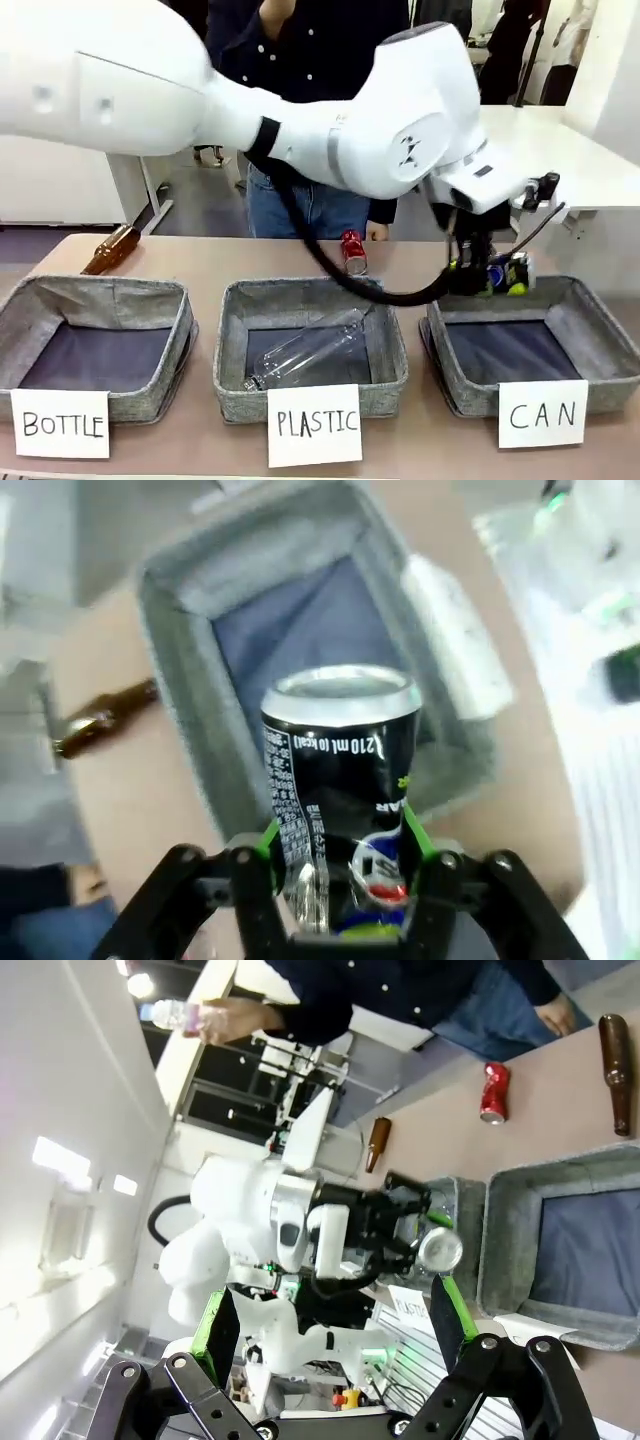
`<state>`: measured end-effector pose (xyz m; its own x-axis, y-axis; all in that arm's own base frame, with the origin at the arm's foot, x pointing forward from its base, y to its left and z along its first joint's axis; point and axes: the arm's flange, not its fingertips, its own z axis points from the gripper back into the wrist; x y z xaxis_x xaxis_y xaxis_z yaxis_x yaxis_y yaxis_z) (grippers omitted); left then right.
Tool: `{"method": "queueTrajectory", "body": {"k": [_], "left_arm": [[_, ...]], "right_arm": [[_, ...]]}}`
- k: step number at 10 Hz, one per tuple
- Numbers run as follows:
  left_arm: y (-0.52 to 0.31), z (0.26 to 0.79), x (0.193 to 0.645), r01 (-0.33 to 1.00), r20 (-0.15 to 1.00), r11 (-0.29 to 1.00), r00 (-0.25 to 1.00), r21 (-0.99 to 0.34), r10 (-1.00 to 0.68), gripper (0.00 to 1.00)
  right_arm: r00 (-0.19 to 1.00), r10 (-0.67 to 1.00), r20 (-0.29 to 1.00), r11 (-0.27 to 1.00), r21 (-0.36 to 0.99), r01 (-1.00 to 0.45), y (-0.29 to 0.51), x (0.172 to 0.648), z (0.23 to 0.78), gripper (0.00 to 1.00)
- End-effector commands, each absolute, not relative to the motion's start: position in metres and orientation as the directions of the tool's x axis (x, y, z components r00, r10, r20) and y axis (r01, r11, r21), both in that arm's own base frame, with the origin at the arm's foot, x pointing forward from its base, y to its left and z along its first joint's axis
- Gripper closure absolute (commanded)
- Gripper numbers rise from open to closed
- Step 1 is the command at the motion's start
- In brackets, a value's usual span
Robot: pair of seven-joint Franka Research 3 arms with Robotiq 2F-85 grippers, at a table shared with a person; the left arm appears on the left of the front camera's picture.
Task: Sort the can waste into the basket.
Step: Pick up the can waste from the table and place it in the right Fabric basket.
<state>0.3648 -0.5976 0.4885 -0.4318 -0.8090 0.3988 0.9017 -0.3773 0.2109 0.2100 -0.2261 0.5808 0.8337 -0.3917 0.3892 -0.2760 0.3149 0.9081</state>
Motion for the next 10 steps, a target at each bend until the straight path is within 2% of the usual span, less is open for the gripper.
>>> {"method": "queueTrajectory", "body": {"k": [1,5,6,10], "left_arm": [[-0.633,0.507,0.383,0.954,0.454,-0.284,-0.297,0.098,-0.840,0.58],[-0.622,0.500,0.382,0.979,0.507,-0.201,-0.168,-0.011,-0.845,0.58],[-0.623,0.499,0.389,0.979,0.494,-0.205,-0.176,-0.005,-0.851,0.01],[-0.617,0.499,0.401,0.982,0.504,-0.190,-0.159,-0.011,-0.849,0.00]], "right_arm": [[0.831,-0.392,0.394,0.315,0.906,-0.281,-0.227,0.207,0.582,0.00],[0.831,-0.392,0.394,0.315,0.906,-0.281,-0.227,0.207,0.582,0.00],[0.831,-0.392,0.394,0.315,0.906,-0.281,-0.227,0.207,0.582,0.00],[0.831,-0.392,0.394,0.315,0.906,-0.281,-0.227,0.207,0.582,0.00]]}}
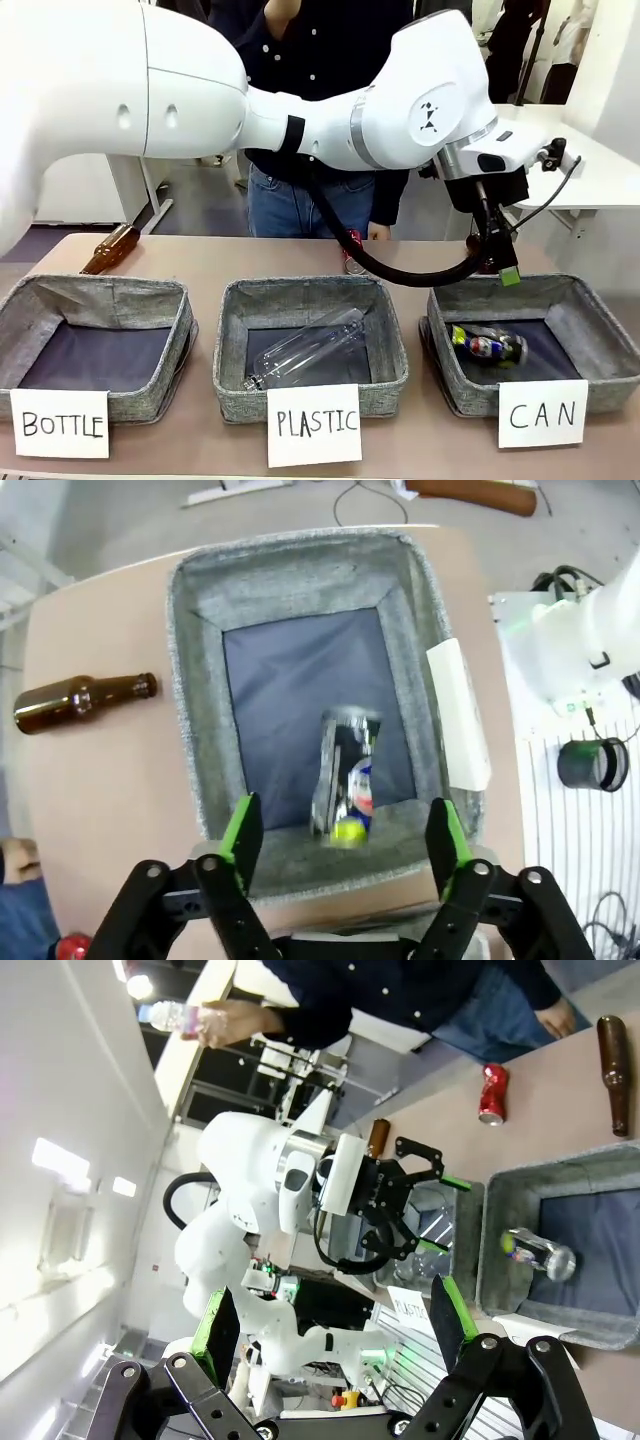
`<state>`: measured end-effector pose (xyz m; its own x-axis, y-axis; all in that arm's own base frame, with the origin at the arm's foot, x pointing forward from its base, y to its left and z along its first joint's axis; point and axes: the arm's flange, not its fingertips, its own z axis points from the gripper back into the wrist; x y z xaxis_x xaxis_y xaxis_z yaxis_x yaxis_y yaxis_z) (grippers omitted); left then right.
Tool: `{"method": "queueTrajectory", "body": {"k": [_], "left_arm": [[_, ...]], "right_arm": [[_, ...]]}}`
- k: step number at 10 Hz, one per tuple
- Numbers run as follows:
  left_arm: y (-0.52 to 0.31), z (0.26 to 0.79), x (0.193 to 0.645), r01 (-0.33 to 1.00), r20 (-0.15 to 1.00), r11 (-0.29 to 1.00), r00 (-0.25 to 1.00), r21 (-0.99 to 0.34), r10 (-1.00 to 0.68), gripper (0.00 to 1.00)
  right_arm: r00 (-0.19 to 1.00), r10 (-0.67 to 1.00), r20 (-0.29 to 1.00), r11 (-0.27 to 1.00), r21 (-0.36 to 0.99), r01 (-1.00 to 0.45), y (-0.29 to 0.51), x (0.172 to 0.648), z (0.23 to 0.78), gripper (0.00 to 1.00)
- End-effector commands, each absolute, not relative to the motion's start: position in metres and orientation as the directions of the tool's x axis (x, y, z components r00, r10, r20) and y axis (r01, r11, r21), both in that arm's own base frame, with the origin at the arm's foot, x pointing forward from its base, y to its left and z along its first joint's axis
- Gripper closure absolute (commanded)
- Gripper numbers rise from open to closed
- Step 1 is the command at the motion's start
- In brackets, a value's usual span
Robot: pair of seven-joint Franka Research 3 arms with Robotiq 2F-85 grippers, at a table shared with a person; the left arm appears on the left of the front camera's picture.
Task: Sort the can waste into the basket.
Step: Pick up the can waste from the table and place it in the right Fabric basket.
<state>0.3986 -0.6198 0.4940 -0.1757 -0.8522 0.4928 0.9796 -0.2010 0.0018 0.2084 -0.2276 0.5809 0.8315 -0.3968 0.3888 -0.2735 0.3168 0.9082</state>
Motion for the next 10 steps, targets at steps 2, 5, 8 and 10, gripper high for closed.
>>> {"method": "queueTrajectory", "body": {"k": [2,5,8,10], "left_arm": [[-0.601,0.500,0.403,0.987,0.516,-0.143,-0.083,-0.077,-0.853,0.00],[-0.504,0.477,0.383,0.918,0.289,0.165,0.278,-0.361,-0.916,0.06],[-0.397,0.457,0.349,0.816,0.361,0.307,0.511,-0.490,-0.780,0.06],[-0.321,0.464,0.341,0.698,0.440,0.461,0.709,-0.549,-0.551,0.06]], "right_arm": [[0.831,-0.392,0.394,0.315,0.906,-0.281,-0.227,0.207,0.582,0.00],[0.843,-0.357,0.403,0.351,0.894,-0.279,-0.208,0.229,0.584,0.00],[0.868,-0.255,0.426,0.410,0.861,-0.302,-0.141,0.261,0.597,0.00],[0.875,-0.211,0.436,0.392,0.858,-0.332,-0.081,0.265,0.608,0.00]]}}
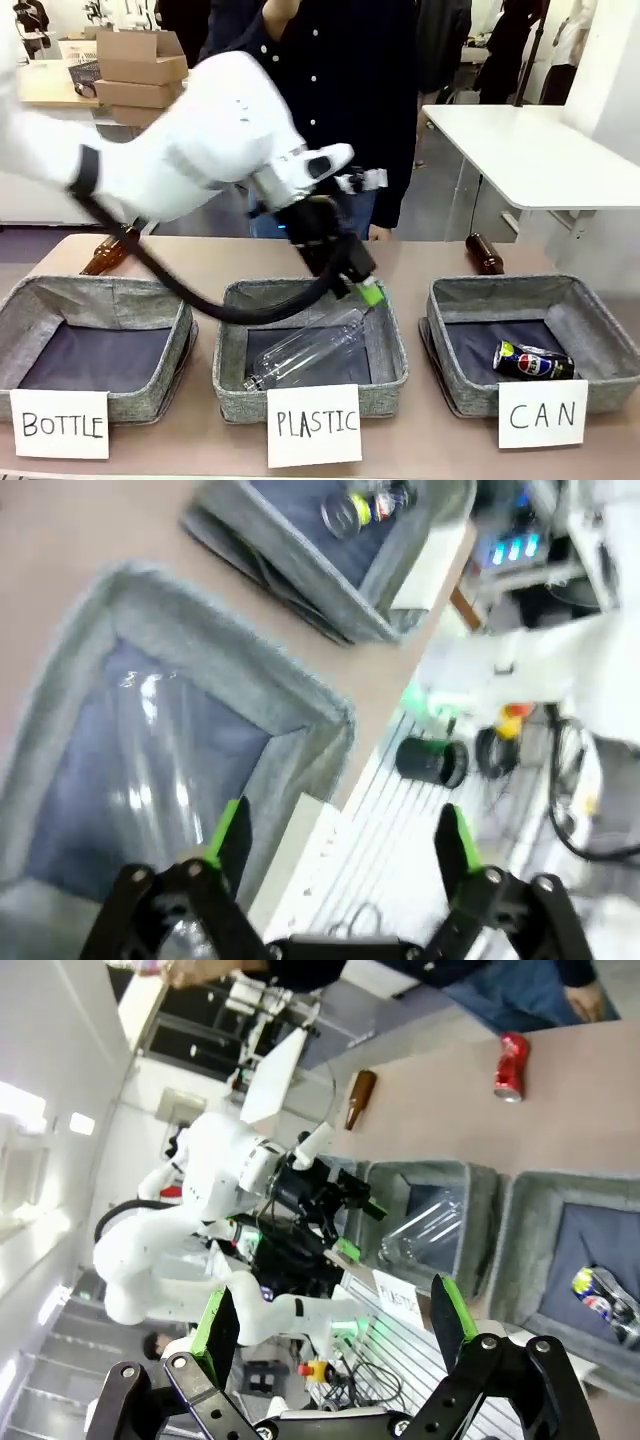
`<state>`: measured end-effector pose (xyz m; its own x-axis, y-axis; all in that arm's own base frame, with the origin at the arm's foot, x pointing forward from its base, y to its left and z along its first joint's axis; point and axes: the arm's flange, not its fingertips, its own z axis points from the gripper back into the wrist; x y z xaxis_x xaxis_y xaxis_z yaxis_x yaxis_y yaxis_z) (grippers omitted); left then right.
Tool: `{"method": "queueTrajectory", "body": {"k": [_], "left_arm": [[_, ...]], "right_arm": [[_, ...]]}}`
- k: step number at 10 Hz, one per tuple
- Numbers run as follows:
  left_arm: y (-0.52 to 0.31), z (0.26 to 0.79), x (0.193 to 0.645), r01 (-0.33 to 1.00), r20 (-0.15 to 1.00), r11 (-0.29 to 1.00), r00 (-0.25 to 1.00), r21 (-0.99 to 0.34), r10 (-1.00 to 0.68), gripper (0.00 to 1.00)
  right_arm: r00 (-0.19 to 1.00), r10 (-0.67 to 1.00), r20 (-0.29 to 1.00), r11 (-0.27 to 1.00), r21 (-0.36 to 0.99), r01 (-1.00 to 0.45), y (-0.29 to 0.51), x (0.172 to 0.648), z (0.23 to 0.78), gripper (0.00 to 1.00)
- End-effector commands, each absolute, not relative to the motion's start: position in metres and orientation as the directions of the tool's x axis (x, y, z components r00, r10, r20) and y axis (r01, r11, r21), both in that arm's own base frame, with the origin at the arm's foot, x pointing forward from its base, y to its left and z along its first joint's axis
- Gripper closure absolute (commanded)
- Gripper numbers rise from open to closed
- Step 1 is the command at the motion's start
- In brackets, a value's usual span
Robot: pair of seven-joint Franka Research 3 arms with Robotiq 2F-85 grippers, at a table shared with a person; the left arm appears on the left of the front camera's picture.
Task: Sort the can waste into the basket.
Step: Pick up the can waste from the table and place it in the right Fabric basket.
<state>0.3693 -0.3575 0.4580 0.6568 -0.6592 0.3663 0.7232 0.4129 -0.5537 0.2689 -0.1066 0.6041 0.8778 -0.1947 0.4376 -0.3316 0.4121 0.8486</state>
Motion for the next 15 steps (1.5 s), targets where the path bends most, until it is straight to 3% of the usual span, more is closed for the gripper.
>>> {"method": "queueTrajectory", "body": {"k": [1,3,5,7,8,9,15], "left_arm": [[-0.279,0.480,0.338,0.578,0.473,0.498,0.816,-0.646,-0.332,0.06],[-0.190,0.512,0.314,0.458,0.472,0.320,0.881,-0.829,-0.039,0.06],[-0.120,0.521,0.297,0.398,0.420,0.204,0.904,-0.895,0.082,0.06],[-0.055,0.512,0.291,0.376,0.381,0.059,0.908,-0.925,0.174,0.06],[-0.030,0.496,0.296,0.386,0.392,0.069,0.903,-0.920,0.175,0.06],[-0.073,0.547,0.314,0.387,0.404,0.129,0.904,-0.913,0.142,0.06],[-0.073,0.547,0.314,0.387,0.404,0.129,0.904,-0.913,0.142,0.06]], "right_arm": [[0.886,-0.193,0.421,0.385,0.863,-0.326,-0.050,0.264,0.605,0.00],[0.934,-0.203,0.294,0.350,0.913,-0.211,0.005,0.266,0.585,0.00],[0.969,-0.196,0.149,0.206,0.973,-0.108,0.042,0.261,0.573,0.00],[0.966,-0.251,0.065,0.165,0.986,-0.024,0.069,0.260,0.561,0.00],[0.956,-0.256,0.142,0.289,0.955,-0.065,0.063,0.264,0.559,0.00],[0.979,-0.175,0.101,0.198,0.978,-0.065,0.049,0.278,0.583,0.00],[0.979,-0.175,0.101,0.198,0.978,-0.065,0.049,0.278,0.583,0.00]]}}
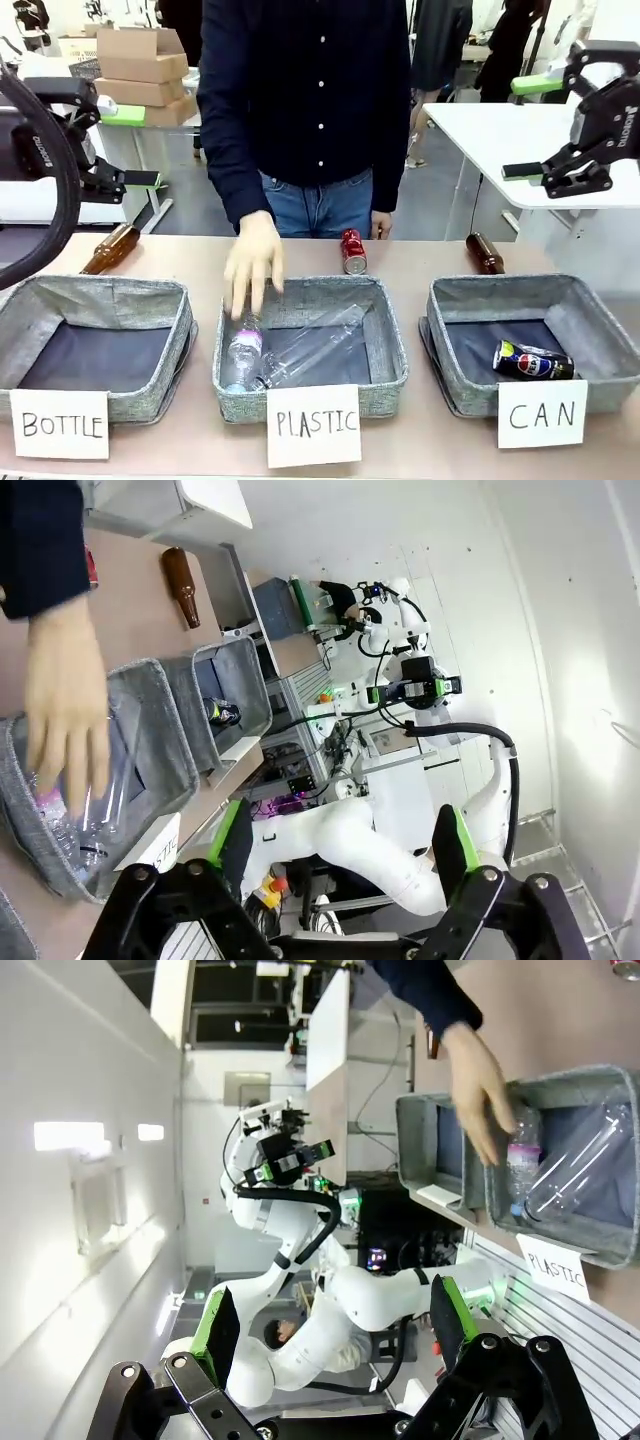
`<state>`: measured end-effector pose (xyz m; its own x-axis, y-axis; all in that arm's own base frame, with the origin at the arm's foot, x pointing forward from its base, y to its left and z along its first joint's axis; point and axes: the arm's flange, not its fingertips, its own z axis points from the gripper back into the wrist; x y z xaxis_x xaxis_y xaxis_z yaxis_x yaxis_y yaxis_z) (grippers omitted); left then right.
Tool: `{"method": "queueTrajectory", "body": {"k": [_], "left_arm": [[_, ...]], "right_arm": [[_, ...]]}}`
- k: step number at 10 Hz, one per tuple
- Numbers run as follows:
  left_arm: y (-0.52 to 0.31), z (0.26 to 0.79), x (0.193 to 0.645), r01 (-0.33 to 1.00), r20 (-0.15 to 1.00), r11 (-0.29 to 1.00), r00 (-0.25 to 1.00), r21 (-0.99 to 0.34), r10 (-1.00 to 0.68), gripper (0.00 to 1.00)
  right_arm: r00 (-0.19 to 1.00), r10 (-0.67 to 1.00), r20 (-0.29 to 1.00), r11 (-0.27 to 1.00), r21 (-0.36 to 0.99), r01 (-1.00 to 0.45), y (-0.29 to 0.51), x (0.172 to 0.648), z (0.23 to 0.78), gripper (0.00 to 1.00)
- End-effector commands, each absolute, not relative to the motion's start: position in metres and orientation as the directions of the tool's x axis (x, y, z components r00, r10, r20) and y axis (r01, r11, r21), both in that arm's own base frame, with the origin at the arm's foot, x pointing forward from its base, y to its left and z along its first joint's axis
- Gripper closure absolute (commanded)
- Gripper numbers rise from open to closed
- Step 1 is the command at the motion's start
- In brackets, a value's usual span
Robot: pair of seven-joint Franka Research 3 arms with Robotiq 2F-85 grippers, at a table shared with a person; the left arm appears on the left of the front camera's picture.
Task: Sort the can waste into the basket.
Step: Pick up the can waste from the table and place it in the right Fabric basket.
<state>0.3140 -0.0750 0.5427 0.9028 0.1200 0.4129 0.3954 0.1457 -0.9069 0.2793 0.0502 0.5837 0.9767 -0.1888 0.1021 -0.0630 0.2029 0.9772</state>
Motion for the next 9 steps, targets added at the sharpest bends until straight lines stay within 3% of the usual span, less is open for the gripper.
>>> {"method": "queueTrajectory", "body": {"k": [1,3,4,5,6,8,9], "left_arm": [[-0.073,0.547,0.314,0.387,0.404,0.129,0.904,-0.913,0.142,0.06],[-0.073,0.547,0.314,0.387,0.404,0.129,0.904,-0.913,0.142,0.06],[-0.073,0.547,0.314,0.387,0.404,0.129,0.904,-0.913,0.142,0.06],[-0.073,0.547,0.314,0.387,0.404,0.129,0.904,-0.913,0.142,0.06],[-0.073,0.547,0.314,0.387,0.404,0.129,0.904,-0.913,0.142,0.06],[-0.073,0.547,0.314,0.387,0.404,0.129,0.904,-0.913,0.142,0.06],[-0.073,0.547,0.314,0.387,0.404,0.129,0.904,-0.913,0.142,0.06]], "right_arm": [[0.979,-0.175,0.101,0.198,0.978,-0.065,0.049,0.278,0.583,0.00],[0.977,-0.188,0.102,0.203,0.977,-0.063,0.050,0.279,0.584,0.00],[0.949,-0.287,0.127,0.482,0.876,0.029,0.064,0.290,0.593,0.00],[0.942,-0.245,0.228,0.698,0.716,0.009,0.106,0.317,0.599,0.00],[0.906,-0.263,0.332,0.888,0.451,0.092,0.142,0.362,0.590,0.00],[0.916,-0.168,0.364,0.974,0.205,0.097,0.175,0.412,0.571,0.00],[0.905,-0.146,0.400,0.985,0.140,0.098,0.185,0.415,0.567,0.00]]}}
